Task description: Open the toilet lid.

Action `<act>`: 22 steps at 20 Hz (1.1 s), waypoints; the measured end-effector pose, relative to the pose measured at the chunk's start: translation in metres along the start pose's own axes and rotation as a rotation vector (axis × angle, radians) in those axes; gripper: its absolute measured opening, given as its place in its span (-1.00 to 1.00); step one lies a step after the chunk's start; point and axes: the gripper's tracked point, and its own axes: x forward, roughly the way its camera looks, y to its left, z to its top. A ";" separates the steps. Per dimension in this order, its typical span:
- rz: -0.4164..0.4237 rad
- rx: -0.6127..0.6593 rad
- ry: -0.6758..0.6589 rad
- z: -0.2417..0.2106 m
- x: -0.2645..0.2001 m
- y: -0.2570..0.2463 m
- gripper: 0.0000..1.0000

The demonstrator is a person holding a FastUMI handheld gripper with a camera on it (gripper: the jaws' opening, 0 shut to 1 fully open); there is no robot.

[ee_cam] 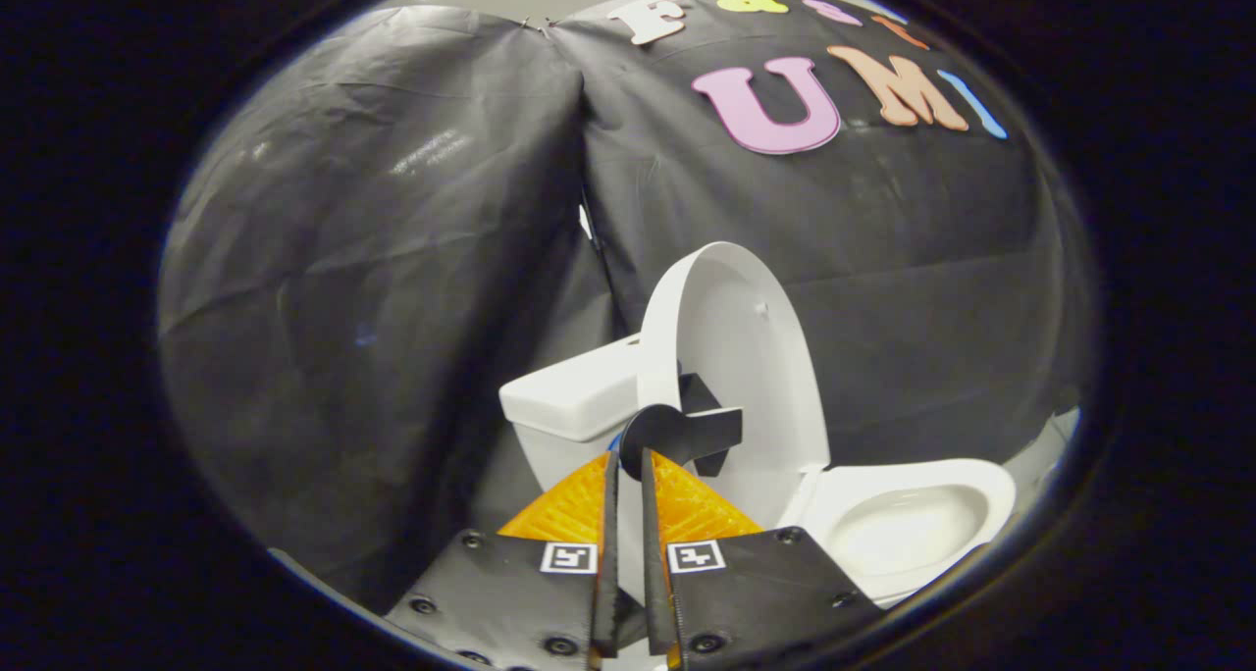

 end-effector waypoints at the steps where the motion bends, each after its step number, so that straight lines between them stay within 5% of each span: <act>1: 0.005 0.008 -0.007 0.002 0.000 0.004 -0.82; 16: -0.003 -0.013 -0.113 0.036 -0.027 -0.015 -0.85; 22: 0.000 -0.007 -0.218 0.084 -0.052 -0.041 -0.85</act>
